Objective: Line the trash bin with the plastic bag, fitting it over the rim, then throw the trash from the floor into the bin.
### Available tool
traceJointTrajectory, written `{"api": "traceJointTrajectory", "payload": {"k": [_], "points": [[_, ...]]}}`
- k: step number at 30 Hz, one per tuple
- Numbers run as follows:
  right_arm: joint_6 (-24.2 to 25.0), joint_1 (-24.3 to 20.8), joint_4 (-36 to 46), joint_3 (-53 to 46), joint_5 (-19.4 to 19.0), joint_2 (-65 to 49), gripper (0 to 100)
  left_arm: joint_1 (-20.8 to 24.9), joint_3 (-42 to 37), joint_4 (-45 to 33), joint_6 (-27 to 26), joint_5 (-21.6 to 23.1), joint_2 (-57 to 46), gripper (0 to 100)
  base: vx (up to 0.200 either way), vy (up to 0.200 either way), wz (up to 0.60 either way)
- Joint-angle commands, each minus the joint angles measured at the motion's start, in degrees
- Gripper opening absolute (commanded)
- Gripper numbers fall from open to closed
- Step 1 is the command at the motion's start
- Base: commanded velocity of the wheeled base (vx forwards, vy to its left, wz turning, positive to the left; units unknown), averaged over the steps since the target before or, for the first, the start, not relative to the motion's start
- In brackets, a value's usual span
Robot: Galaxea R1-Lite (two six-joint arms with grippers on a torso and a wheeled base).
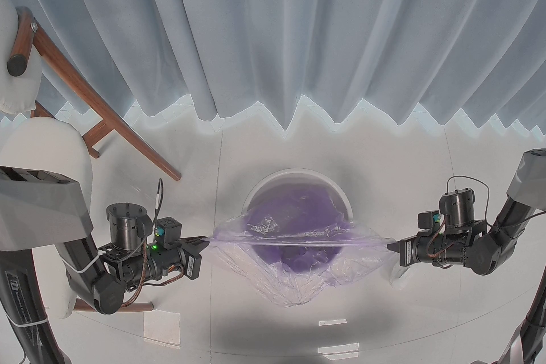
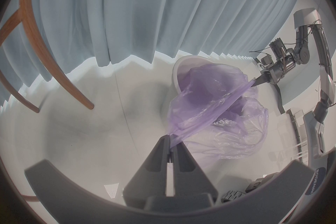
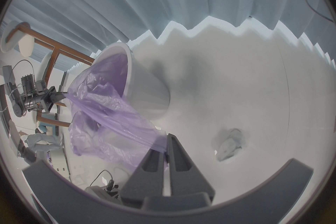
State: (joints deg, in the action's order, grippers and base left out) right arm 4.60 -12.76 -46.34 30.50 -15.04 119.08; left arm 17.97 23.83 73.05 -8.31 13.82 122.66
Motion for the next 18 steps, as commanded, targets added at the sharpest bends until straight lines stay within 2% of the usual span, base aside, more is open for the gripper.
{"api": "traceJointTrajectory", "payload": {"k": [1,3,12,18], "points": [[0.0,-0.2,4.2,-0.9,-1.0,-4.6,0,0.4,-0.4,0.0,-0.9,0.7,-1.1,0,0.000,0.000,0.00],[-0.3,-0.9,5.7,-0.4,-1.3,-4.4,0,0.3,0.2,0.0,-1.2,0.7,-0.2,0,0.000,0.000,0.00],[0.0,-1.6,3.0,7.5,-1.3,-1.7,0,0.7,7.2,0.4,0.0,0.6,2.3,0,0.000,0.000,0.00],[-0.6,-1.7,3.1,7.5,-1.2,-0.5,0,-0.1,7.1,0.0,0.0,0.6,4.2,0,0.000,0.000,0.00]]}}
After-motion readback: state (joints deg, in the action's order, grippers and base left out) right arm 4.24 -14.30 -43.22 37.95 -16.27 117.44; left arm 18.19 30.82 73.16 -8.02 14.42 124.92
